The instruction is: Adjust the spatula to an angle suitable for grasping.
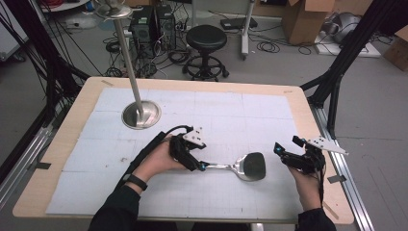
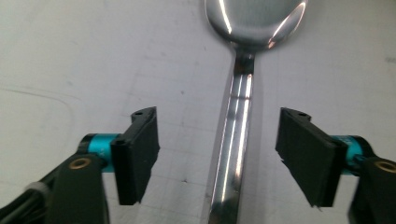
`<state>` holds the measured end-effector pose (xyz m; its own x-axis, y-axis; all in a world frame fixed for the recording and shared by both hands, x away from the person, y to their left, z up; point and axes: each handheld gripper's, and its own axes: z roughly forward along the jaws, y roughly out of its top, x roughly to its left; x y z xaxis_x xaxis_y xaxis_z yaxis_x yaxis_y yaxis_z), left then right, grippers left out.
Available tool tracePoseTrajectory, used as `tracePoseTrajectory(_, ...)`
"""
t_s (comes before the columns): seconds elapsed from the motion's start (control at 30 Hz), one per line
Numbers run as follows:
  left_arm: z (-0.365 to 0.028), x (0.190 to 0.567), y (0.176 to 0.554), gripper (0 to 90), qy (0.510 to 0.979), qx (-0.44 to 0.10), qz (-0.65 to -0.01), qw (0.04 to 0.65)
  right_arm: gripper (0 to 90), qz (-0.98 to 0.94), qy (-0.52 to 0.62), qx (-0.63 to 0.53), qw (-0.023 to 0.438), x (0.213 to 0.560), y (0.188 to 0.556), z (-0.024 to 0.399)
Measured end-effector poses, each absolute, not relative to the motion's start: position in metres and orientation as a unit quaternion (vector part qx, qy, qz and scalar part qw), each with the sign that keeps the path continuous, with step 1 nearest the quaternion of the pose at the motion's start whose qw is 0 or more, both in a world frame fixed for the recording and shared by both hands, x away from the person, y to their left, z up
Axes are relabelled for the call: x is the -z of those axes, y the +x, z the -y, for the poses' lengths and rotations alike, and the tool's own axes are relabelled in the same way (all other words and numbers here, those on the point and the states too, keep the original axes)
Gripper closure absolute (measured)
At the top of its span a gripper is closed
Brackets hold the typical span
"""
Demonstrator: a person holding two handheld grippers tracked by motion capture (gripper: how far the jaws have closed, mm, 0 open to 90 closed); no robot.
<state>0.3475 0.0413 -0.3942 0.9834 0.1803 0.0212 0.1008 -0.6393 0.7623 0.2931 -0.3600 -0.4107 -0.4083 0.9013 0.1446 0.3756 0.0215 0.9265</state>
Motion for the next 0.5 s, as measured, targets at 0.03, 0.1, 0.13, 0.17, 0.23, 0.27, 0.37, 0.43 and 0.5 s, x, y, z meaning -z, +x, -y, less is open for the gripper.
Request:
tracePoseTrajectory(0.03,-0.047,0.389,0.345,26.9,0.897,-0.06,-0.081,0.43,13.6,-0.666,0.48,-0.51,0.256,0.41,0.293,0.36)
tracePoseTrajectory(0.1,-0.059,0.38,0.341,26.0,0.887,-0.083,-0.093,0.444,13.7,-0.668,0.477,-0.51,0.257,0.41,0.293,0.359)
tracePoseTrajectory(0.13,-0.068,0.375,0.338,25.9,0.88,-0.087,-0.097,0.458,13.6,-0.668,0.478,-0.509,0.256,0.41,0.293,0.358)
tracePoseTrajectory(0.17,-0.074,0.372,0.336,25.9,0.875,-0.091,-0.102,0.465,13.6,-0.67,0.475,-0.509,0.257,0.41,0.293,0.358)
tracePoseTrajectory(0.23,-0.09,0.366,0.332,25.9,0.864,-0.107,-0.111,0.479,13.6,-0.673,0.472,-0.508,0.257,0.41,0.294,0.356)
tracePoseTrajectory(0.27,-0.099,0.363,0.331,25.9,0.859,-0.112,-0.115,0.486,13.6,-0.673,0.473,-0.508,0.255,0.41,0.293,0.355)
tracePoseTrajectory(0.37,-0.138,0.357,0.322,27.7,0.836,-0.158,-0.136,0.508,13.6,-0.677,0.467,-0.507,0.256,0.41,0.294,0.352)
tracePoseTrajectory(0.43,-0.148,0.357,0.32,27.7,0.829,-0.164,-0.147,0.514,13.6,-0.677,0.468,-0.507,0.255,0.41,0.293,0.352)
tracePoseTrajectory(0.5,-0.167,0.358,0.316,26.0,0.817,-0.174,-0.174,0.521,13.6,-0.679,0.467,-0.507,0.253,0.41,0.294,0.35)
